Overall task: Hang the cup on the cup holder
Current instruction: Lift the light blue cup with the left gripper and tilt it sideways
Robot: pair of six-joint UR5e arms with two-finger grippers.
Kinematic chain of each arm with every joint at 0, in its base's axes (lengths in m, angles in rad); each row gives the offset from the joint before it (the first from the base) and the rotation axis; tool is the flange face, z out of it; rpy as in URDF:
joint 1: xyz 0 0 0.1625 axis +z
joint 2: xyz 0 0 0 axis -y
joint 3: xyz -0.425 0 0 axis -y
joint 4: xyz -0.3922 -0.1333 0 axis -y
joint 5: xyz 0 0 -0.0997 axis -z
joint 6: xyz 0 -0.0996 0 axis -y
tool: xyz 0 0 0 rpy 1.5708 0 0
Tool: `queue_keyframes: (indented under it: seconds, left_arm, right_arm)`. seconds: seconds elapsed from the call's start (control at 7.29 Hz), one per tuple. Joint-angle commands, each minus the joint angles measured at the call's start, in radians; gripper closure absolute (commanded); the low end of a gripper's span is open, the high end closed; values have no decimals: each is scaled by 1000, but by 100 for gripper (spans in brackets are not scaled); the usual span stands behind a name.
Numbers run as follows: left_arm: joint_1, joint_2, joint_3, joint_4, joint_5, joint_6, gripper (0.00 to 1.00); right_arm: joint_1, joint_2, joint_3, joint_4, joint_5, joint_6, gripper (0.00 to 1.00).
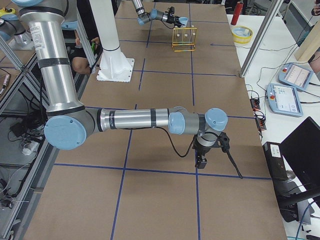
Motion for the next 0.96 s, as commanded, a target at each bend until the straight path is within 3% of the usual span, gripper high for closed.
queue_keyframes:
  seconds: [0.0,0.41,0.55,0.69,0.82]
  left_arm:
    - [1,72,-158,74,2,201,69]
    - [6,167,-335,213,14,542,74]
    - [36,167,-336,257,58,581,75]
    - [77,167,-347,359,159,583,77]
    - [93,167,-385,447,178,609,81]
  right_arm:
    - [0,0,0,0,0,-1,0]
    - [0,0,0,0,0,1,0]
    - [0,0,0,0,0,-1,0]
    - [-1,0,0,0,0,1,0]
    - [0,0,0,0,0,-1,0]
